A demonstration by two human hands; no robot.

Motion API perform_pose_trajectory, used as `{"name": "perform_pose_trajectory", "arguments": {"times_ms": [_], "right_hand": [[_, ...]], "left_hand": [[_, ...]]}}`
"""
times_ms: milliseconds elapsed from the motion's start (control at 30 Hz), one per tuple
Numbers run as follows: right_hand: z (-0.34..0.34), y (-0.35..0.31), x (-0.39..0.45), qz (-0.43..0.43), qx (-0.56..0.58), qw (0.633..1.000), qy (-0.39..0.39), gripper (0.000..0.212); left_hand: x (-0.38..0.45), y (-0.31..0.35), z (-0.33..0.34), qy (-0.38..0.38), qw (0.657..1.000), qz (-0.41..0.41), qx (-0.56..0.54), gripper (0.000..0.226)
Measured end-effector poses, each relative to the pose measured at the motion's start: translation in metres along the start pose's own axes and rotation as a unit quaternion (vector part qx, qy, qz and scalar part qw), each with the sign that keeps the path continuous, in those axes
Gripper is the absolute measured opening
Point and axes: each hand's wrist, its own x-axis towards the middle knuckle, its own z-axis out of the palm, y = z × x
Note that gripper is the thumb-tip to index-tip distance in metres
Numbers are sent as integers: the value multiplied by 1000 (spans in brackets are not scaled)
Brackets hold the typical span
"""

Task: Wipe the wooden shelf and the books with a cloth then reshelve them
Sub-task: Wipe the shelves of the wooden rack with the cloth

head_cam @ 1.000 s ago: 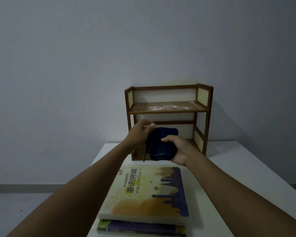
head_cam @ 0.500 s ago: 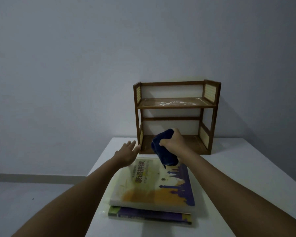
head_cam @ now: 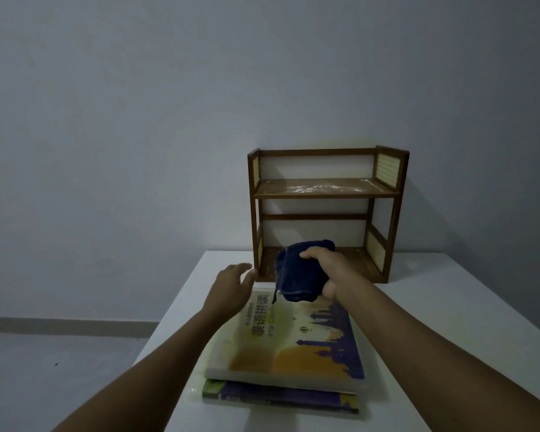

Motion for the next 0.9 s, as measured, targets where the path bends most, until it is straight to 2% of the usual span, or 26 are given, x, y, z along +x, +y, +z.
{"name": "perform_pose_trajectory", "arguments": {"times_ms": [67, 133, 167, 233, 333, 433, 500, 567, 633, 700, 767, 833, 900], "right_hand": [[4, -1, -1, 14, 20, 1000, -14, 50], [9, -6, -2, 23, 36, 999, -30, 53], [9, -10, -2, 25, 47, 998, -39, 52], [6, -19, -3, 22, 67, 995, -64, 52], [-15, -39, 5, -1, 65, 988, -138, 56], [-38, -60, 25, -16, 80, 986, -145, 57], [-45, -74, 36, -13, 117, 981, -154, 48], [-49, -91, 46, -36, 176, 972, -151, 37], [-51, -119, 54, -79, 233, 958, -147, 35], [-56, -149, 65, -128, 236, 953, -144, 34], [-58, -176, 79, -192, 151, 965, -93, 35], [-57, -200, 98, -263, 6, 965, 0, 35], [-51, -202, 109, -328, -181, 924, 75, 30]], "left_hand": [[4, 33, -3, -31, 993, 5, -115, 37], [11, 60, -5, -117, 953, -42, -275, 36], [17, 71, -6, -140, 935, -61, -320, 39], [34, 81, -3, -120, 924, -75, -356, 41], [68, 90, -2, -48, 909, -105, -401, 39], [106, 105, 0, -47, 891, -93, -442, 35], [128, 118, 4, -48, 904, -77, -417, 36], [148, 127, 8, -24, 940, -27, -339, 31], [174, 129, 9, 76, 956, 18, -282, 24], [195, 126, -6, 211, 949, 42, -233, 10], [220, 120, -26, 304, 936, 88, -155, 13], [251, 116, -48, 349, 927, 119, -62, 19], [268, 109, -67, 343, 929, 137, 20, 25]]}}
